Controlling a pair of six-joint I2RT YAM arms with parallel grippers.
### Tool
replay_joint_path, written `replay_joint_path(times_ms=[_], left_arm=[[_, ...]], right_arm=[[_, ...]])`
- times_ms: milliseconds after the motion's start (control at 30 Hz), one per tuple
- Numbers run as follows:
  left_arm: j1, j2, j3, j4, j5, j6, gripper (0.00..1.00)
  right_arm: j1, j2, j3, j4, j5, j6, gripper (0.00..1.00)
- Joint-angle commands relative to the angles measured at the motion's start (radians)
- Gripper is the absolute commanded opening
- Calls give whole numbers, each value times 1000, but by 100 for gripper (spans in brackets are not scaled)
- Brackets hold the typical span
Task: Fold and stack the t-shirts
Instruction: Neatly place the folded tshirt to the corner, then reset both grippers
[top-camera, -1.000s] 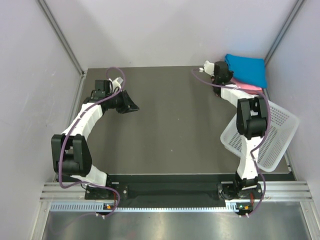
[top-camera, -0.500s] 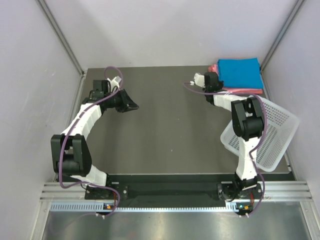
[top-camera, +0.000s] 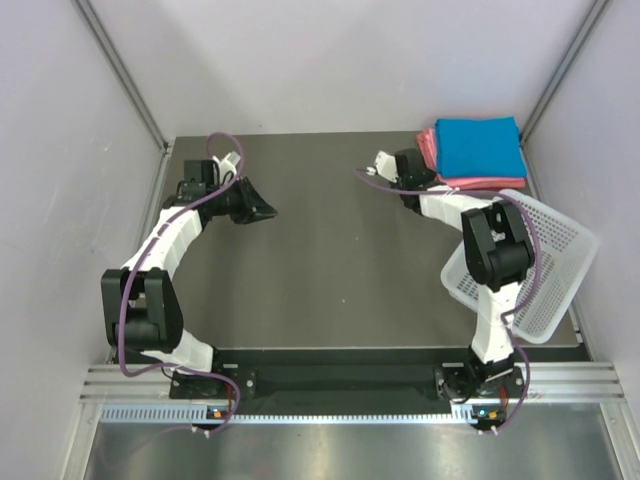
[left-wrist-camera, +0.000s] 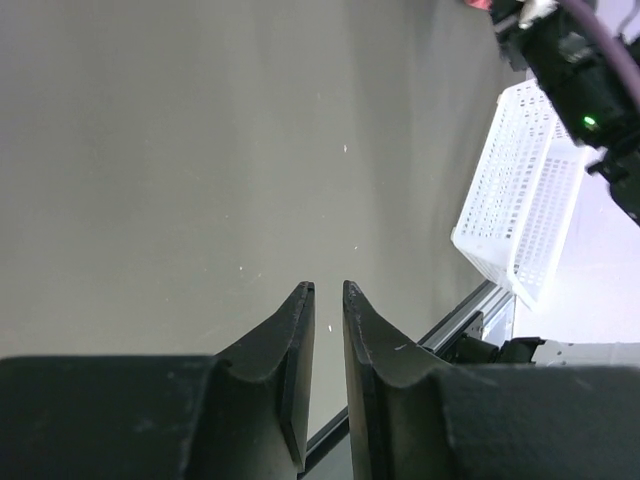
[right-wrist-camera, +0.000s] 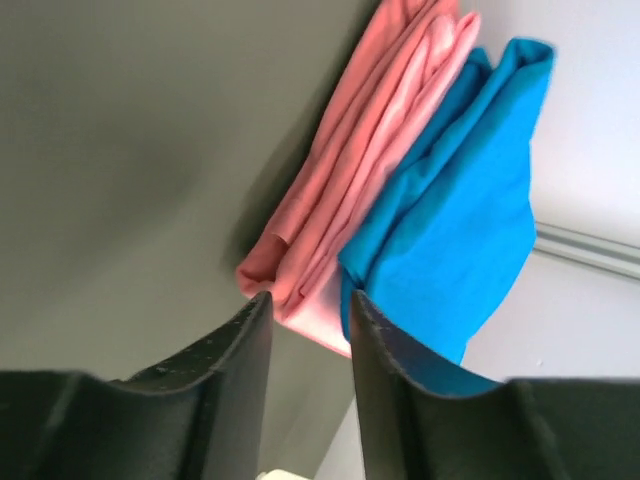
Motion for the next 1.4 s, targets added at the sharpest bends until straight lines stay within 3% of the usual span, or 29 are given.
replay_joint_path(times_ms=[0, 300, 567, 933, 967, 1100, 1167, 1267, 1367], left_arm=[[2, -19, -17, 55, 16, -1, 23], [0, 3, -16, 71, 37, -14, 23], [0, -8, -19, 68, 20, -11, 23], [-3, -42, -11, 77, 4, -26, 24], [-7, -62, 6, 77, 11, -47, 24], [-18, -114, 41, 78, 19, -67, 25], [-27, -143, 64, 84, 27, -76, 25], [-30, -207, 99, 123, 43, -93, 27], [-30, -273, 115, 163, 60, -101, 33]], right_arm=[[9, -146, 12, -29, -65, 92, 35], [-71, -42, 210, -150, -126, 301, 6], [-111, -23, 150, -149, -130, 367, 2], [-116, -104, 80, -221, -221, 500, 5], [-84, -176, 93, -298, -287, 573, 12], [-36, -276, 119, -411, -303, 718, 15], [-18, -386, 90, -433, -385, 860, 19], [11, -564, -5, -393, -612, 990, 33], [79, -716, -74, -359, -700, 1123, 68]])
